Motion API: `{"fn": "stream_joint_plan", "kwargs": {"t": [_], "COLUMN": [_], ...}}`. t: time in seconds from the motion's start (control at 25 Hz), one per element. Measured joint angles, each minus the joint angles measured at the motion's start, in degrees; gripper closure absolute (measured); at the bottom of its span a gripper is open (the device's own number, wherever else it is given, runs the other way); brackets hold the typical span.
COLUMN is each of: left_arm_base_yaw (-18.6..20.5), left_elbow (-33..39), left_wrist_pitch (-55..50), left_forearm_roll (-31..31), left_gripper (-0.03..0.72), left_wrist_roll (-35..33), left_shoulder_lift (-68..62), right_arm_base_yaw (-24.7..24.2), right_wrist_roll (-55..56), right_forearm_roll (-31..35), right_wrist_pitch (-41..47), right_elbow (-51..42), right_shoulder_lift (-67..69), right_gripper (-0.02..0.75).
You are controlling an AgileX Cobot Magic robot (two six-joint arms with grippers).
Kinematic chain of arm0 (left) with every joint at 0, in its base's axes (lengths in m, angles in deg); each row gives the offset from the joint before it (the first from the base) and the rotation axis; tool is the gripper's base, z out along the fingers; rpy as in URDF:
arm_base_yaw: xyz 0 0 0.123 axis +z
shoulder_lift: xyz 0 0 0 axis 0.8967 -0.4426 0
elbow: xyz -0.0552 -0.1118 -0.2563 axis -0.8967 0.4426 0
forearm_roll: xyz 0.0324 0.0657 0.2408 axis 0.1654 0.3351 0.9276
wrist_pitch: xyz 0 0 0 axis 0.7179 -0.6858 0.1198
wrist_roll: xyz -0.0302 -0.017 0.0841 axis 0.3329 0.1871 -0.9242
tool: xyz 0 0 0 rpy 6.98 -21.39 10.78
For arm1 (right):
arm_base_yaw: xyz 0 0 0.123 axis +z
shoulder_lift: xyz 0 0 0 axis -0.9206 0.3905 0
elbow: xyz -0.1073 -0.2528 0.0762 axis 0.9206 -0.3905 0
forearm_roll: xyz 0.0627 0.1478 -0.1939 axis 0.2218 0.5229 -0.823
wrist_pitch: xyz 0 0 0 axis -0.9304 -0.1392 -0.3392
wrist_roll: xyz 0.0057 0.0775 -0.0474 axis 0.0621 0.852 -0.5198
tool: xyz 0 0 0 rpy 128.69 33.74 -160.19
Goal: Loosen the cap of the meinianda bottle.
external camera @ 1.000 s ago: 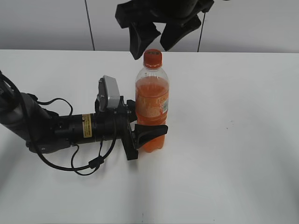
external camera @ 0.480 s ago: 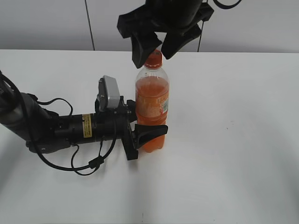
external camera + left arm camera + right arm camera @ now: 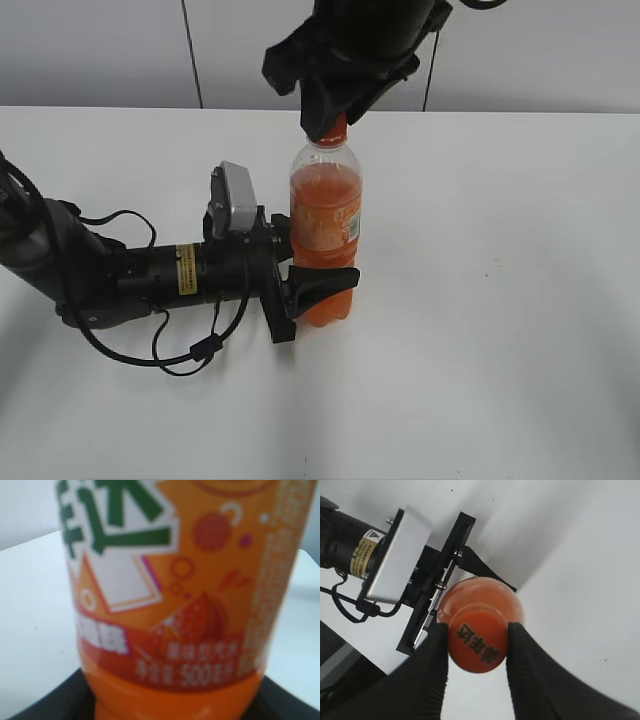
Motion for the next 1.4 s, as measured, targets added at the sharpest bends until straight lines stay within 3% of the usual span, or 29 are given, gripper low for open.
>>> {"fn": "stream_joint_plan", "kwargs": {"t": [0.28,0.64,1.04,1.08,1.24,1.4], "left_arm_base_yaw": [0.0,0.0,0.0,0.1,0.2,0.2], "left_elbow": [0.0,0.0,0.0,0.0,0.0,0.0], "left_wrist_pitch": [0.0,0.0,0.2,0.2,0.1,0.1], "left_forearm_roll": [0.0,0.0,0.4,0.4,0.1,-0.1], "left_gripper": [0.293,0.293,0.293,0.293,0.293,0.293], "left_wrist_roll": [0.0,0.0,0.0,0.0,0.5,0.6], "left_shoulder_lift": [0.0,0.0,0.0,0.0,0.0,0.0], "right_arm_base_yaw": [0.1,0.1,0.0,-0.1,-0.1,-0.1], "right_wrist_roll": [-15.6,-48.5,-74.0,-76.0,-78.9,-76.8], "right_forearm_roll": [-0.1,-0.1,2.8,3.1,4.5,5.6], "right_wrist_pitch": [0.0,0.0,-0.3,-0.6,-0.8,-0.8], "right_elbow": [0.1,0.2,0.2,0.3,0.4,0.4], "right_shoulder_lift": [-0.1,-0.2,-0.3,-0.3,-0.8,-0.8], "right_gripper": [0.472,0.472,0.484,0.497,0.708,0.729]}}
